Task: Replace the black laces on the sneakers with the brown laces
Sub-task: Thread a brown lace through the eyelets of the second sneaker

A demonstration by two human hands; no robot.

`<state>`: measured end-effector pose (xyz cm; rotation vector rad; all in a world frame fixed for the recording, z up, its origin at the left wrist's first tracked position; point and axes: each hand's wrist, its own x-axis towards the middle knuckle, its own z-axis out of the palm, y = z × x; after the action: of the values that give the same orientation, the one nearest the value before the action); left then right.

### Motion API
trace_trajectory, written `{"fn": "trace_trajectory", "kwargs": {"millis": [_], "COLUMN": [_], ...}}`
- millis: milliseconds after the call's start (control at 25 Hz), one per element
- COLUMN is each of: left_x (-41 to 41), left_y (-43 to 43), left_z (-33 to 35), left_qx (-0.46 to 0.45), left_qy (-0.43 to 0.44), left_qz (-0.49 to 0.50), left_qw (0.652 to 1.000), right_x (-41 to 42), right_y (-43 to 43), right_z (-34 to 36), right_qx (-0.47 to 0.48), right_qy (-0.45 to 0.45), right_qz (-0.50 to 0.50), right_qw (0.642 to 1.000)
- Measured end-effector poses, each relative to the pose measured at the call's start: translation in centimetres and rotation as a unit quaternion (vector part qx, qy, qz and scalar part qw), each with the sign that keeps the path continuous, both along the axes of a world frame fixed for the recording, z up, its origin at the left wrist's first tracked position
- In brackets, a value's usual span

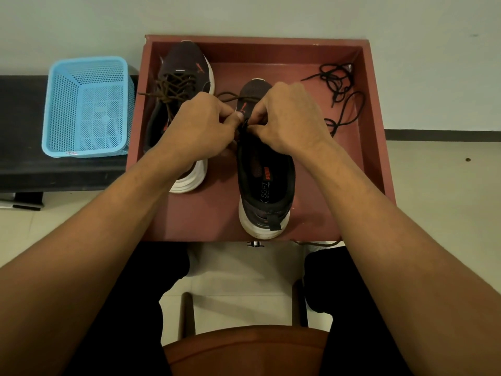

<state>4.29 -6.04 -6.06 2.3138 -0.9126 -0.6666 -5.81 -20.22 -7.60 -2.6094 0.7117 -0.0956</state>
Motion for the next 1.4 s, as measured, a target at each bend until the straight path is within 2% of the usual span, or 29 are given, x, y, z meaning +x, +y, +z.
{"fn": "trace_trajectory", "kwargs": {"millis": [80,280,480,640,880,1160,1280,1400], "left_x": [0.2,0.3,0.5,1.0,0.3,0.9,1.5,2.0], "left_y": [0.0,-0.8,-0.4,0.4,-0.1,-0.7,-0.4,1.0], "left_z": [-0.2,-0.3,0.1,0.0,0.4,0.1,1.0,2.3], "left_qx": [-0.004,-0.003,0.032,0.062,0.023,0.016,0.059,0.12], "left_qy": [-0.011,-0.116,-0.134,-0.224,-0.198,-0.196,-0.219,-0.275], "left_qz": [0.006,-0.05,-0.055,-0.062,-0.178,-0.128,-0.114,-0.109], "left_qw": [1.0,0.992,0.989,0.971,0.964,0.972,0.967,0.948], "right_x": [-0.1,-0.5,-0.7,-1.0,-1.0,-0.8,-0.8,-0.8], "right_y": [0.0,-0.7,-1.4,-1.5,-1.3,-0.8,-0.9,-1.0], "right_z": [0.2,0.6,0.6,0.9,1.1,0.9,1.0,1.1], "right_qx": [-0.003,0.02,0.054,0.06,0.041,0.017,0.005,0.015], "right_qy": [0.0,0.015,0.037,0.038,0.03,0.043,0.052,0.068], "right_qz": [0.003,0.007,0.026,0.041,0.055,0.029,0.03,0.043], "right_qw": [1.0,1.0,0.998,0.997,0.997,0.999,0.998,0.997]}}
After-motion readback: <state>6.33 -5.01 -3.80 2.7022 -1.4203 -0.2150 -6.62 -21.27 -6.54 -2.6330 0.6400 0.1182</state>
